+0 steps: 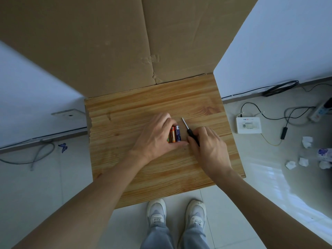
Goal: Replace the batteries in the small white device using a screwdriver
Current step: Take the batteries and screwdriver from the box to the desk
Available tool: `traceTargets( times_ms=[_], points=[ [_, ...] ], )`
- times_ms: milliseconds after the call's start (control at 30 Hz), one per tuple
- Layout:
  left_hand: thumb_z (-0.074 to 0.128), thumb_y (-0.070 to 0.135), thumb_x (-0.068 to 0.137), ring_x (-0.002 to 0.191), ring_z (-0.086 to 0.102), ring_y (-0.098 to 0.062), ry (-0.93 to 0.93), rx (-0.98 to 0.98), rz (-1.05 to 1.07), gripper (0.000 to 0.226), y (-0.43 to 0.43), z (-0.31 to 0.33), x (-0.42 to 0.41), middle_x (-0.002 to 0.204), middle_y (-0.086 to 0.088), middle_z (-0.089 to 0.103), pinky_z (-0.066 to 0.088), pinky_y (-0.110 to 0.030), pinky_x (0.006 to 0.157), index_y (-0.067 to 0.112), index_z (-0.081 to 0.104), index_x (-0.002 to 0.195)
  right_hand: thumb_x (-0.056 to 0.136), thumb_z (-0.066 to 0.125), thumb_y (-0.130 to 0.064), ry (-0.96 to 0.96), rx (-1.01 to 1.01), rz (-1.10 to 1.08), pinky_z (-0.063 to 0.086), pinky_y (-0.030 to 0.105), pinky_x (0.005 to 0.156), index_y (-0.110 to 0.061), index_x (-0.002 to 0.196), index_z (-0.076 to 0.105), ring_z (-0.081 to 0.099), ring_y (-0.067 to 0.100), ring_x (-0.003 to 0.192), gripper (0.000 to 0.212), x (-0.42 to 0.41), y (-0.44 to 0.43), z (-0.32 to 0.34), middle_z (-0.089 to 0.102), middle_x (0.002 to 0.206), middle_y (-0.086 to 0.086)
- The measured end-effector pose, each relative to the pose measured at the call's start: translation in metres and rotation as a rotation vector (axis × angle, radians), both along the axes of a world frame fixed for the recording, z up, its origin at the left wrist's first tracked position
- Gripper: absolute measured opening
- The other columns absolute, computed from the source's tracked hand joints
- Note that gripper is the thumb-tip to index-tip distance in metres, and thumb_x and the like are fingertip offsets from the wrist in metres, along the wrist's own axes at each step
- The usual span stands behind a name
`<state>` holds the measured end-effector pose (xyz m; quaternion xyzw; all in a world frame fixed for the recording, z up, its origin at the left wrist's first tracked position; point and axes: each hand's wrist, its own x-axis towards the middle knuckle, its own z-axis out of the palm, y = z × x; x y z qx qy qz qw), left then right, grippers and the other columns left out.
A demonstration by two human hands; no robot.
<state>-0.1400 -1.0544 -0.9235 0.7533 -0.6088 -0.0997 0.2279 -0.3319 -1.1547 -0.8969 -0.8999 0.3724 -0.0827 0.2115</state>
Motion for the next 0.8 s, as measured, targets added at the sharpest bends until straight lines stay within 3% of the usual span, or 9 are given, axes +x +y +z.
traceTargets(
  times_ms=[633, 800],
  points=[
    [0.085, 0.064, 0.082, 0.098, 0.056, -0.017, 0.112, -0.063, 0.102, 0.063, 0.014, 0.007, -0.002, 0.103, -0.002, 0.057, 0.056, -0.036, 0.086, 0.009, 0.066, 0.107, 0.102, 0.071, -0.029, 0.037, 0.04, -0.159, 0.047, 0.034, 0.059, -0.012, 0.095, 0.062, 0.063, 0.021, 0.076, 0.021, -0.009, 0.016, 0.012, 0.066, 0.084, -0.002],
    [0.092, 0.058, 0.078, 0.095, 0.059, -0.021, 0.114, -0.129, 0.132, 0.061, 0.012, 0.017, 0.001, 0.1, -0.003, 0.059, 0.055, -0.036, 0.084, 0.007, 0.069, 0.103, 0.104, 0.07, -0.032, 0.033, 0.077, -0.229, 0.051, 0.036, 0.062, -0.011, 0.1, 0.064, 0.063, 0.021, 0.077, 0.022, -0.008, 0.022, 0.024, 0.069, 0.087, -0.002]
  ],
)
